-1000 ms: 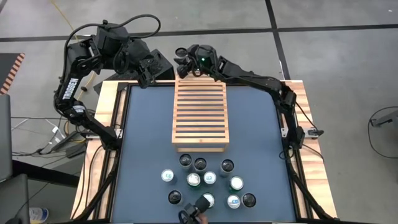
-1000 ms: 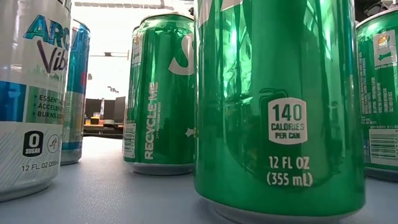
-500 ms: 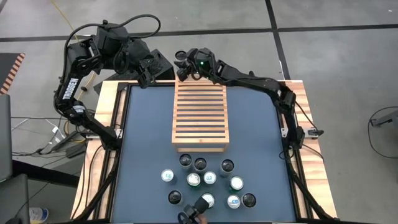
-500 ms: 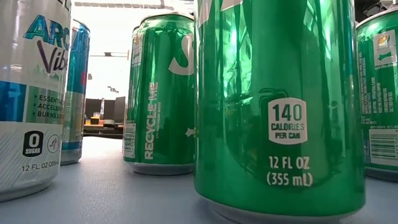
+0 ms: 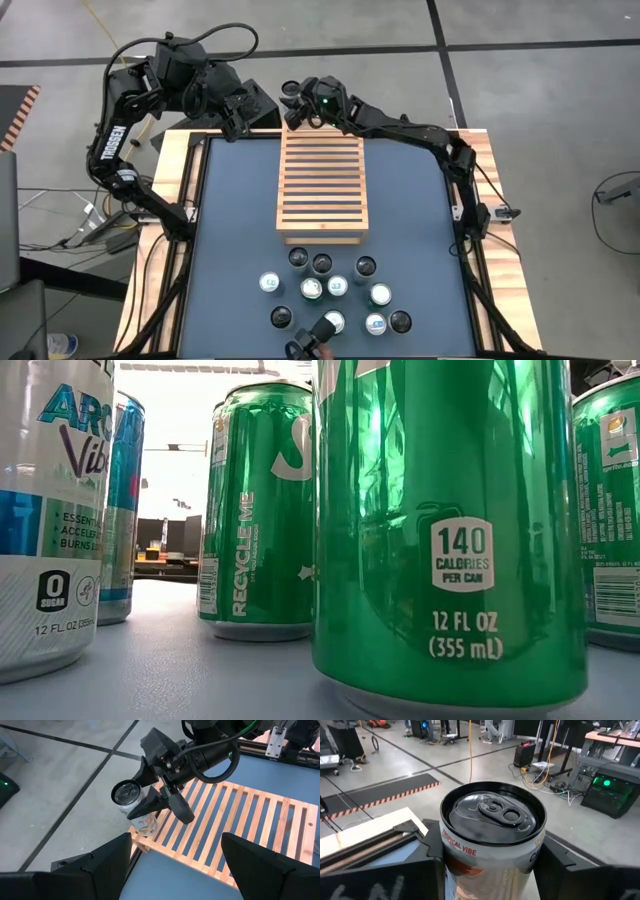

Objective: Place canned beverage on shelf
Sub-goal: Put the white yellow soda can on the shelf

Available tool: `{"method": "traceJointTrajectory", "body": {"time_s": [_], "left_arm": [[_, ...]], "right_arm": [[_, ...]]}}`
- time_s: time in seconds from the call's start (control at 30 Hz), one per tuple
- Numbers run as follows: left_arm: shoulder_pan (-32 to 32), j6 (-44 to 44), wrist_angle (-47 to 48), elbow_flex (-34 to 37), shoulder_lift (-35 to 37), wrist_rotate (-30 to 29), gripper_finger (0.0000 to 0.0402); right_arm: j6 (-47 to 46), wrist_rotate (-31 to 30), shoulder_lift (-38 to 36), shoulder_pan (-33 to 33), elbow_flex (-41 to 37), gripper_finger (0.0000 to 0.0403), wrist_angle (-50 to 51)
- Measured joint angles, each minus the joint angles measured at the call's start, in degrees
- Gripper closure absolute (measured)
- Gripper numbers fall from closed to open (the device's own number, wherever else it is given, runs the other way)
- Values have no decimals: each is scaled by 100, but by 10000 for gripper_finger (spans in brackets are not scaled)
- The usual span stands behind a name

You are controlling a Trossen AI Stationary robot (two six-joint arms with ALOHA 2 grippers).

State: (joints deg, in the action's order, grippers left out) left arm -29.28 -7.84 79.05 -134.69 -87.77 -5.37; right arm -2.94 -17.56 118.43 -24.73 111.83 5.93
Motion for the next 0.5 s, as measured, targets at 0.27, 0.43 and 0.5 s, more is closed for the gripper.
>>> {"method": "traceJointTrajectory", "body": {"time_s": [0.27,0.43,0.5], "left_arm": [[-2,-4,-1,0,0,0,106],[-1,-4,-2,0,0,0,106],[-1,-4,-2,0,0,0,106]], "right_arm": [[-2,24,0,-2,0,210,131],[19,97,-2,-4,0,196,138],[39,142,-2,-4,0,190,144]]}}
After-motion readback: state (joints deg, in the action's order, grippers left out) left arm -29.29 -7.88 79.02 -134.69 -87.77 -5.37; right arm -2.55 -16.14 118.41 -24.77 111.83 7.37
